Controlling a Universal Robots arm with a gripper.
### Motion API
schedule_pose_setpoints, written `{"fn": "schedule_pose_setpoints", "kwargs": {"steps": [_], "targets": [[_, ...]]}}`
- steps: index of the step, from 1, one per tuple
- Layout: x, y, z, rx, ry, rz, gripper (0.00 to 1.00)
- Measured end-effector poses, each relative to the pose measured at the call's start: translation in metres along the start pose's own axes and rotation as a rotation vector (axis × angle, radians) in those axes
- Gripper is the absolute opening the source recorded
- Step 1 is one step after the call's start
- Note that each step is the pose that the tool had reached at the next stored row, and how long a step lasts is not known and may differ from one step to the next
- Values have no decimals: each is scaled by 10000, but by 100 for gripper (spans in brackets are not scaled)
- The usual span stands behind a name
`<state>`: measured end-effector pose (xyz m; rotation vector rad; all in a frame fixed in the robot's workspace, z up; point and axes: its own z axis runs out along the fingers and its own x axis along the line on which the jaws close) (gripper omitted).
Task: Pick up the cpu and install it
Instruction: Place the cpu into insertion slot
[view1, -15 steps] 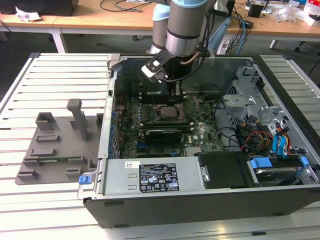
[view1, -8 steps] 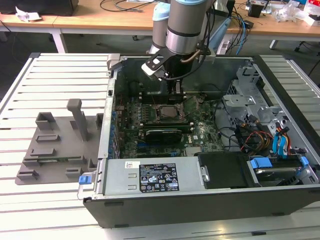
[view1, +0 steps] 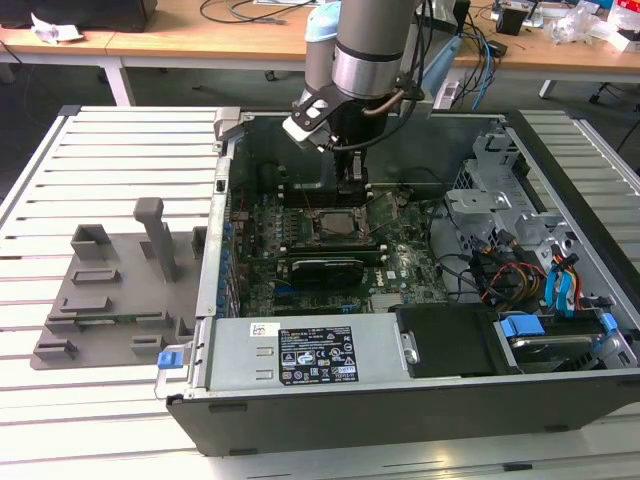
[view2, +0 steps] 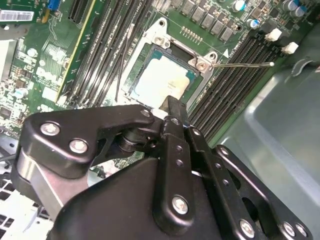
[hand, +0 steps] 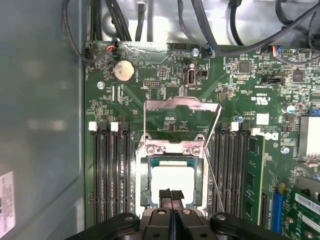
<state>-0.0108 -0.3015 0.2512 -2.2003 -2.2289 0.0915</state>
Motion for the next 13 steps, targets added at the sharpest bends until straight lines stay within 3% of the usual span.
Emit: {"fn": "schedule_pose_setpoints", "kwargs": {"steps": [5, 13], "targets": [[-3, -4, -81, 0, 0, 0, 11], [-4, -6, -119, 0, 0, 0, 11]]}}
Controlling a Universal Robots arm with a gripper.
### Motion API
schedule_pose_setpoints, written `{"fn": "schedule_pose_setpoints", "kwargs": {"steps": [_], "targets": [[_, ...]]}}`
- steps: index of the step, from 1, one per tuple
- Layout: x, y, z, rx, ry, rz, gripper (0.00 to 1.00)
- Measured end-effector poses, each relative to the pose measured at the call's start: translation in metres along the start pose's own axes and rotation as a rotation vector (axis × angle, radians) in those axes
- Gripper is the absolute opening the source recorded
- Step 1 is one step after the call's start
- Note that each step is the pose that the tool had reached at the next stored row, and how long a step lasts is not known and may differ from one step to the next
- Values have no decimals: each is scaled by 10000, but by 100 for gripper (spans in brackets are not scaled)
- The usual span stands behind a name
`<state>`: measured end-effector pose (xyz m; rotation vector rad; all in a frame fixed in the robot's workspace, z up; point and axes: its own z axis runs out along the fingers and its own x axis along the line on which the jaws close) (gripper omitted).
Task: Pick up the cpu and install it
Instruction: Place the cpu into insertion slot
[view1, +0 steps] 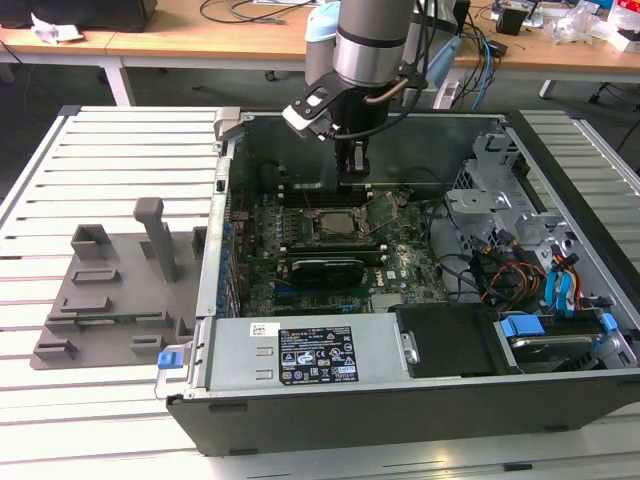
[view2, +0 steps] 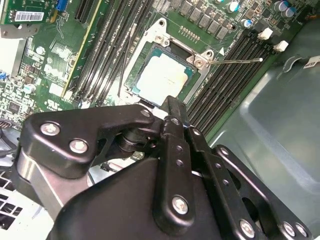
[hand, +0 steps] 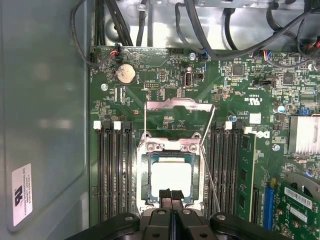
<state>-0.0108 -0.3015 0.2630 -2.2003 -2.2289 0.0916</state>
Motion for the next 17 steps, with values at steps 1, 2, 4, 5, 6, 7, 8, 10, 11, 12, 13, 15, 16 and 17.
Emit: {"fn": "schedule_pose_setpoints", "kwargs": {"steps": [1, 2, 4, 5, 6, 7, 8, 10, 11, 12, 13, 15, 16, 17], "targets": [[0, 0, -5, -1, 2, 0, 11], [0, -1, -12, 0, 0, 0, 11], [-1, -1, -29, -1, 1, 0, 11], [-1, -2, -37, 0, 0, 0, 11], [-1, -2, -43, -1, 1, 0, 11], [-2, -3, -62, -1, 1, 0, 11], [-2, -3, -69, -1, 1, 0, 11], [-4, -5, -112, 0, 0, 0, 11], [-4, -6, -123, 0, 0, 0, 11], [-5, -7, -143, -1, 1, 0, 11], [-6, -8, -169, -1, 0, 0, 11], [-6, -8, -178, -2, 3, 0, 11], [-6, -8, -179, -1, 2, 0, 11], [-6, -9, -182, -1, 1, 0, 11]]}}
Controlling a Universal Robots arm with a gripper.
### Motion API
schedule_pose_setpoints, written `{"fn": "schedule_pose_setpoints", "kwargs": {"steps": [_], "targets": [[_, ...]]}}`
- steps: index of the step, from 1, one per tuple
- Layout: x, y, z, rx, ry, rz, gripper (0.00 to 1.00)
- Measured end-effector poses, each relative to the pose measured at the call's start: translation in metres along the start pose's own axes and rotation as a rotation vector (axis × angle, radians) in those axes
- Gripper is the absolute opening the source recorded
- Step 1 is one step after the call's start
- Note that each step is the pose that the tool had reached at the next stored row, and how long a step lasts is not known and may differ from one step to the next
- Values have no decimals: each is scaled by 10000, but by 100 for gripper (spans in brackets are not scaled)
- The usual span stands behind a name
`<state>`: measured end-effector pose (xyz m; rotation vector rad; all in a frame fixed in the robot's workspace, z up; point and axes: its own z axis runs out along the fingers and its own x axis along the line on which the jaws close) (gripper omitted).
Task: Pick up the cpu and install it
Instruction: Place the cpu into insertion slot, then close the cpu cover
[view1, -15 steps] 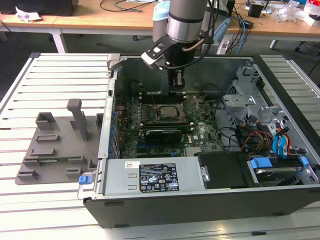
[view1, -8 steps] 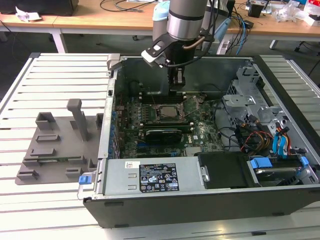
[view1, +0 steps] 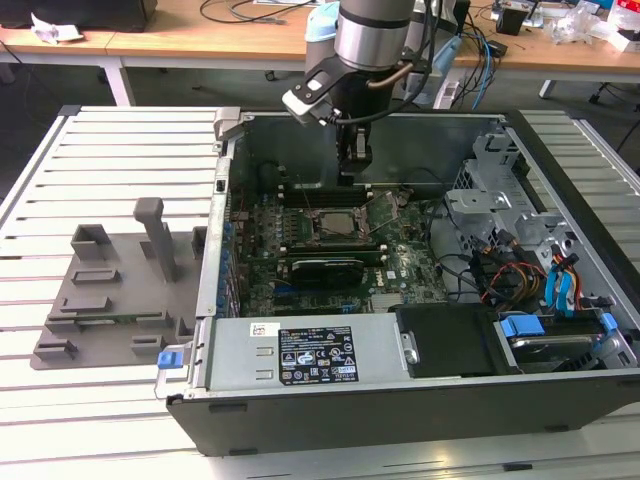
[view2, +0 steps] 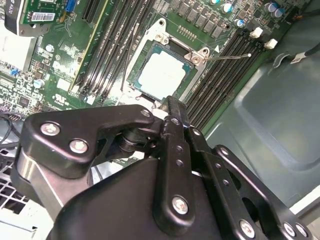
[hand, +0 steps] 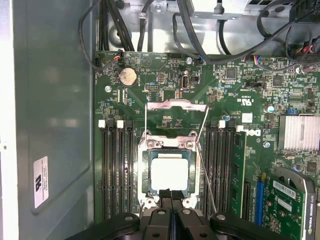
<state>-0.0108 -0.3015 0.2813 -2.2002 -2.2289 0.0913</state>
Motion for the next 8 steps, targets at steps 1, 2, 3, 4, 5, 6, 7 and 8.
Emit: {"fn": "schedule_pose_setpoints", "kwargs": {"steps": [1, 2, 3, 4, 5, 6, 7, 8], "targets": [[0, 0, -3, 0, 0, 0, 11], [0, 0, -4, 0, -1, 1, 11], [0, 0, -5, 0, 0, 0, 11], [0, 0, -5, 0, 0, 0, 11], [0, 0, -6, 0, -1, 0, 11], [0, 0, -6, 0, 0, 0, 11], [0, 0, -7, 0, -1, 0, 11], [0, 0, -8, 0, 0, 0, 11]]}}
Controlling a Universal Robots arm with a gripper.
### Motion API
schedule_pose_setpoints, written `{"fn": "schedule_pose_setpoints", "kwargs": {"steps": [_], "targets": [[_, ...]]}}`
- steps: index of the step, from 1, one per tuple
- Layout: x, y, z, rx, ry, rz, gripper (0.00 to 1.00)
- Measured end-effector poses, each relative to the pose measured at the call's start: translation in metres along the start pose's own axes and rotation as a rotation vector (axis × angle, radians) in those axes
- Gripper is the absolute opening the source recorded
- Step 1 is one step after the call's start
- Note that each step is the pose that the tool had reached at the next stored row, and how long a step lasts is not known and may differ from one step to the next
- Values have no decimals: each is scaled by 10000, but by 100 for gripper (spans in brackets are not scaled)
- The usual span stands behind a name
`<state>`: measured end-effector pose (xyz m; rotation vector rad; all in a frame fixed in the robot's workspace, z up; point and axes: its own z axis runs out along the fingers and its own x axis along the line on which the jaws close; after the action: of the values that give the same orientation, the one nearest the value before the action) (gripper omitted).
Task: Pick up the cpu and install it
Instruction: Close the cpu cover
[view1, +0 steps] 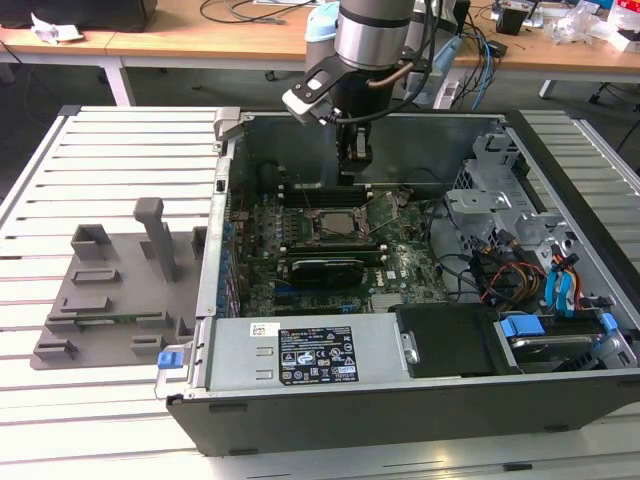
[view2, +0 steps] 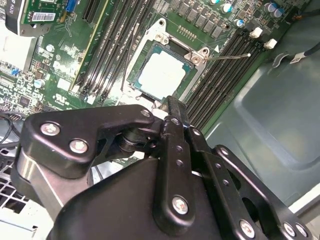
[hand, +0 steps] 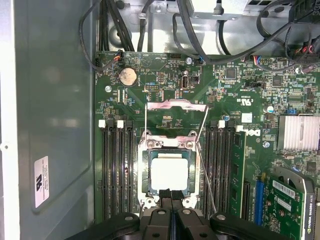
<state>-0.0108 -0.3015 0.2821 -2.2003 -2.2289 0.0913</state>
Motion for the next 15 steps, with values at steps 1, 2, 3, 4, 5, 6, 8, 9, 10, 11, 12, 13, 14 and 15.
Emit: {"fn": "schedule_pose_setpoints", "kwargs": {"steps": [1, 2, 3, 4, 5, 6, 8, 9, 10, 11, 12, 13, 14, 15], "targets": [[0, 0, -1, 0, -1, -1, 11], [0, 8, -1, 1, -1, -1, 11], [0, 13, -2, 0, -1, -1, 11], [-1, 19, -2, 0, -1, 0, 11], [-1, 35, -2, 0, -1, 0, 11], [-1, 48, -3, 0, -1, 0, 11], [-2, 120, -7, 1, -2, 1, 11], [-3, 185, -10, 1, -2, -1, 11], [-4, 221, -11, 0, -1, 0, 11], [-4, 265, -13, 0, -1, 0, 11], [-4, 289, -14, 0, 0, 0, 11], [-5, 325, -16, 0, -1, 1, 11], [-5, 352, -17, 0, -1, 0, 11], [-6, 383, -19, 0, -1, 0, 11]]}}
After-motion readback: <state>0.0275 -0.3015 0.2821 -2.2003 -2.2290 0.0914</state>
